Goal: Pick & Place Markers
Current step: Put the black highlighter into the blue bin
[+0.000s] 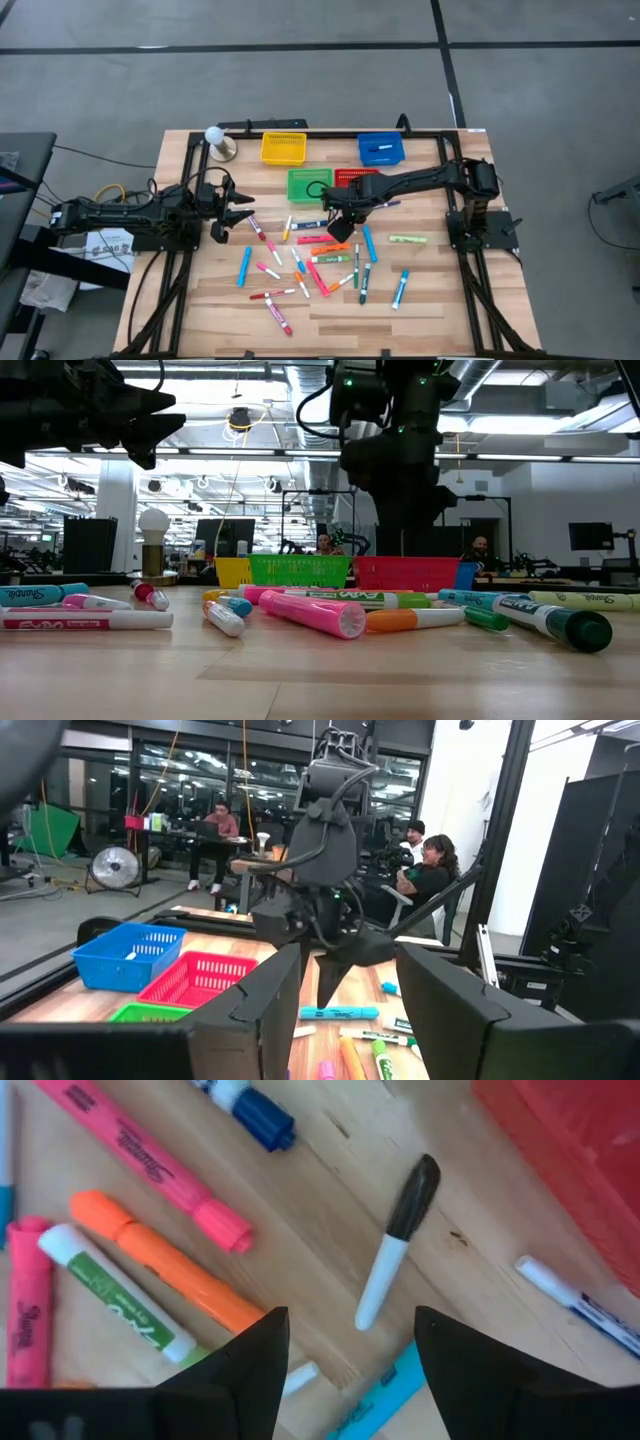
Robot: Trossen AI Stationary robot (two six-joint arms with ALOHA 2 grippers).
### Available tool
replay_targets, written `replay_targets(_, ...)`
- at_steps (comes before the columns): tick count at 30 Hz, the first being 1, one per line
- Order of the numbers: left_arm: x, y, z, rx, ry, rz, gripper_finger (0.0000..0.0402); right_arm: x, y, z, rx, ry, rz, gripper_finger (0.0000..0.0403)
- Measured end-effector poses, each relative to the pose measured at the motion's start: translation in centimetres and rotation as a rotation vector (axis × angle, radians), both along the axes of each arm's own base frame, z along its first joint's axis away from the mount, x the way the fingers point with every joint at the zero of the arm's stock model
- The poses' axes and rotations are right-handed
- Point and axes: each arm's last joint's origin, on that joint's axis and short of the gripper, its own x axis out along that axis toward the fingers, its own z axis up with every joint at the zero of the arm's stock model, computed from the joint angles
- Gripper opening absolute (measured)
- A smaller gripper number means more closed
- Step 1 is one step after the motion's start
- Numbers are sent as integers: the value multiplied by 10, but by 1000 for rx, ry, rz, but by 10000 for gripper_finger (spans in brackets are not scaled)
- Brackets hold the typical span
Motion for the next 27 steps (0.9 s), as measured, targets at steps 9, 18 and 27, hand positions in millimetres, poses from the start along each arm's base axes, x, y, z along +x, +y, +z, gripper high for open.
replay_targets(9, 0, 0, 0, 0, 0, 0, 167, 2, -1, -3, -3, -3, -16, 185)
replay_targets(18, 0, 0, 0, 0, 0, 0, 167, 9, -3, -35, -33, 82, -29, 191)
replay_targets(27, 0, 0, 0, 0, 0, 1, 167, 14, -9, -51, -51, 99, -36, 187)
